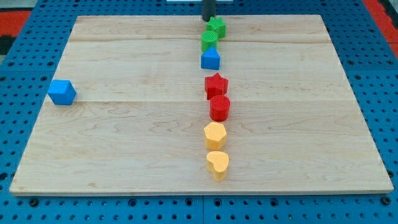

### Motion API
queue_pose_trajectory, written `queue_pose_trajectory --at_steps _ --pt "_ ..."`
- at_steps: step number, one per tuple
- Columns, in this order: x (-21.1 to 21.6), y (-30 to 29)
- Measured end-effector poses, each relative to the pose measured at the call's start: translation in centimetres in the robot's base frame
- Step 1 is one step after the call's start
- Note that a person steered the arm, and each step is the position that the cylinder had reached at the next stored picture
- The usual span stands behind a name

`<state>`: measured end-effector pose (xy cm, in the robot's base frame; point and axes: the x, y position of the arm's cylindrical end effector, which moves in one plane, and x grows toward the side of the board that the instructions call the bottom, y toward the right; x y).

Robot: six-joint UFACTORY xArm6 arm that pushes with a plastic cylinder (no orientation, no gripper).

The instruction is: Push the blue cube to the top center

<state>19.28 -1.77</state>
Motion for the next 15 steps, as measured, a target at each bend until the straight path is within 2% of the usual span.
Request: queue_pose_trajectory --at_steps 1,2,3,4,5,6,7,12,13,15 --pt "2.0 -9.7" --pt "10.0 -12.3" --pt "16.4 -9.5" --pt "25.1 -10.1" --pt "31.3 -16.1" --pt "31.1 -25.7" --pt "27.0 -26.5" --pt "13.2 -19.9" --pt "12.9 -18.0" --pt "14.3 -23.3"
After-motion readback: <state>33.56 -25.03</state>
